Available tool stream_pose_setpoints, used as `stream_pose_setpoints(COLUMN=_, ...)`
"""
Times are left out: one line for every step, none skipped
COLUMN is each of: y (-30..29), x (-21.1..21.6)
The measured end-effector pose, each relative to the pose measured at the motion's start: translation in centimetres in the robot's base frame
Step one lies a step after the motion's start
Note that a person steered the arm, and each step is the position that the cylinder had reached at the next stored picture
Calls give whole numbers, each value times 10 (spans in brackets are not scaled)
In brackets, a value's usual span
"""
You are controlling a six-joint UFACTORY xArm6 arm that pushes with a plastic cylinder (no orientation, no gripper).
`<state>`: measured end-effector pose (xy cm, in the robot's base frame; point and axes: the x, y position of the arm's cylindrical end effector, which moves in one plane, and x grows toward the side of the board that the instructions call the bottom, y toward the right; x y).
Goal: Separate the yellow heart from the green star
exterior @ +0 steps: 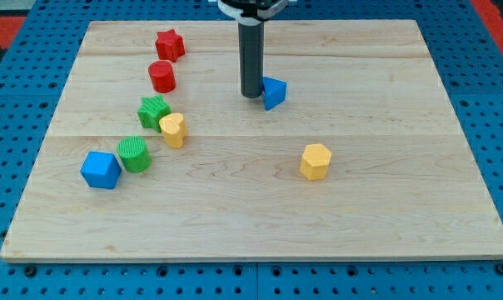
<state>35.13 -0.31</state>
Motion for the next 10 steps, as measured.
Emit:
stream_pose_setpoints(y=29, x=-4)
stream_pose_setpoints(y=58, x=13)
stream_pose_setpoints(y=60, x=17)
stream_pose_setpoints(y=51, x=46)
stream_pose_setpoints(y=51, x=100)
stream_pose_setpoints(y=38, x=143)
stream_pose_setpoints(y=-10, x=142)
stream_pose_setpoints(y=-60, x=133)
stream_pose_setpoints(y=-99, x=130)
stream_pose_setpoints(y=-124, x=118)
